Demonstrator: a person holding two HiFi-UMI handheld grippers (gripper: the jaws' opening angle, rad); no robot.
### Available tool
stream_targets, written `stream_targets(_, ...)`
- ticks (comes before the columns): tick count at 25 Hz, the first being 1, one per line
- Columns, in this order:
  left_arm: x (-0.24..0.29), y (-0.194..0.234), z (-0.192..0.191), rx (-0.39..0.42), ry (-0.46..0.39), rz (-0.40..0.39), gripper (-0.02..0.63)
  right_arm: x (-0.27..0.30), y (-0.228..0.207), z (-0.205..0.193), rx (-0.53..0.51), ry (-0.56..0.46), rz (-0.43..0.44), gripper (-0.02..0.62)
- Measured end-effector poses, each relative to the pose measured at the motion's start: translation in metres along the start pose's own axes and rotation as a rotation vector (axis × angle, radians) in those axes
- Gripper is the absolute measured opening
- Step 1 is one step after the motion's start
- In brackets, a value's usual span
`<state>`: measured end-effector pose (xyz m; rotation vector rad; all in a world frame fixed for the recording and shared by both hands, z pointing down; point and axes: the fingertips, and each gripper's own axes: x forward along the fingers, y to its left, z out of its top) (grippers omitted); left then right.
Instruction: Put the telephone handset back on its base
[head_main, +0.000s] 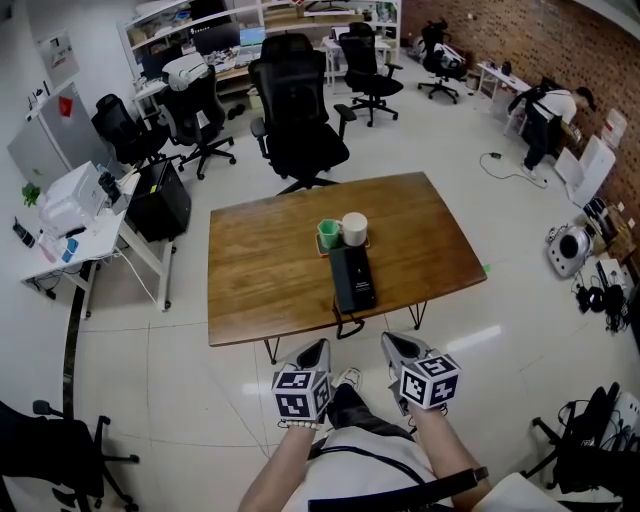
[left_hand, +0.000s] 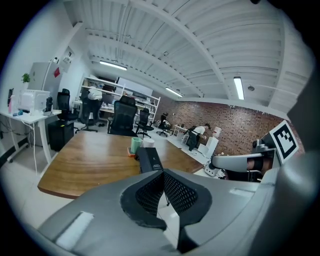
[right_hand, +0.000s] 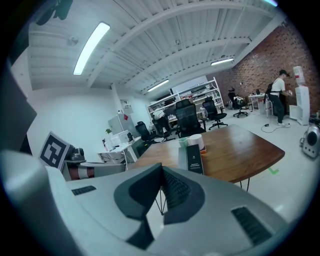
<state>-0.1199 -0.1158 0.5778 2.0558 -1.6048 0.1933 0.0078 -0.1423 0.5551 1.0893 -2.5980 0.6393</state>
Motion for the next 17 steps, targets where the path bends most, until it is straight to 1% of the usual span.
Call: stream_targets(17, 0.012, -0.003, -0.001, -0.010, 0.014, -0.003, 0.000, 0.003, -0.010, 0.002, 0.004, 0.006, -0.003, 0.009)
